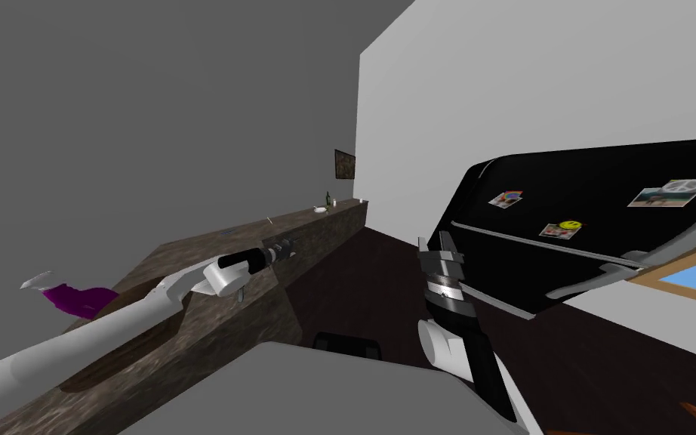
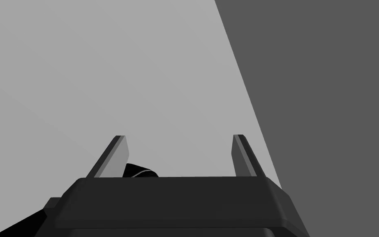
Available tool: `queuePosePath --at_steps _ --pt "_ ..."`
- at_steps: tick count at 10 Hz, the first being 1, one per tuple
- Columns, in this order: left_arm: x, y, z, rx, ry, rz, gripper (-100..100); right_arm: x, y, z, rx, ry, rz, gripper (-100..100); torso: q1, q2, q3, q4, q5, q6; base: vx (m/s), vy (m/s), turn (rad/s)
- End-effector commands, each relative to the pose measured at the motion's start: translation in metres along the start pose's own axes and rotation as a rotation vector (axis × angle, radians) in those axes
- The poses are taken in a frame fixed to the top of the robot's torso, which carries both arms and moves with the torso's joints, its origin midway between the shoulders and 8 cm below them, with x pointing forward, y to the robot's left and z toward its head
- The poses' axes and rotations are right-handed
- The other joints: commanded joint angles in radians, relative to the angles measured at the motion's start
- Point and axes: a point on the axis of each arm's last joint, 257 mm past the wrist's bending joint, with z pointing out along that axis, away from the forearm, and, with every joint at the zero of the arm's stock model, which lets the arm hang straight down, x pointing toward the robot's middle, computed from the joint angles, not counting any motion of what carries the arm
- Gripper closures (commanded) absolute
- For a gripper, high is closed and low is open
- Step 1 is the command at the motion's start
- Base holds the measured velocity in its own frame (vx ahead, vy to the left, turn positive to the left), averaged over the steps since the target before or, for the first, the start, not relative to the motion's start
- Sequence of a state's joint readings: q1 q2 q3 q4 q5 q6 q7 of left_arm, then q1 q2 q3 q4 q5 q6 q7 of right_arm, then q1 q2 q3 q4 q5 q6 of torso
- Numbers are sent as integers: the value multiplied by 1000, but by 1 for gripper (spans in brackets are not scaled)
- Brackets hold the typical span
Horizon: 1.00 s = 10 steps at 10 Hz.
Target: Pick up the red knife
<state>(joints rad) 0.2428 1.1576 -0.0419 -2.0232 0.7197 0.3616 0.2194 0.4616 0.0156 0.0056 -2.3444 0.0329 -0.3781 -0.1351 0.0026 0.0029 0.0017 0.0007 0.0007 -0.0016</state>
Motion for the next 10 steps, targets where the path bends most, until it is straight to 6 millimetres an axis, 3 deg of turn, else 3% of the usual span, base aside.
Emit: queuePosePath --at_steps 1,2,3,4,5,6,7,8,10 --pt "-13 27 -1 -97 -14 -4 -100 0 0 0 0 0 0 0 0 0 0 0 0 0 -45 45 -182" --pt "-15 25 -2 -101 -16 10 -100 0 0 0 0 0 0 0 1 0 0 0 0 1 -39 37 -131" --pt "-26 48 -5 -182 -28 -2 -100 0 0 0 0 0 0 0 0 0 0 0 0 0 -44 40 -241" --pt "-29 47 -6 -186 -32 13 -100 0 0 0 0 0 0 0 1 0 0 0 0 1 -45 42 -115" --pt "-39 70 -12 -266 -46 -1 -100 0 0 0 0 0 0 0 1 1 0 0 0 0 -52 47 -207" --pt "-43 69 -13 -271 -50 15 -100 0 0 0 0 0 0 0 1 1 1 0 0 0 -43 43 -103" --pt "-54 92 -21 -352 -66 5 -100 0 0 0 0 0 0 0 1 0 0 0 0 0 -42 51 -176" --pt "-56 91 -22 -355 -69 15 -100 0 0 0 0 0 0 0 2 0 0 0 0 0 -43 43 -117" --pt "-79 135 -45 -513 -106 -2 -100 0 0 0 0 0 0 0 1 2 1 0 0 0 -82 58 -248"
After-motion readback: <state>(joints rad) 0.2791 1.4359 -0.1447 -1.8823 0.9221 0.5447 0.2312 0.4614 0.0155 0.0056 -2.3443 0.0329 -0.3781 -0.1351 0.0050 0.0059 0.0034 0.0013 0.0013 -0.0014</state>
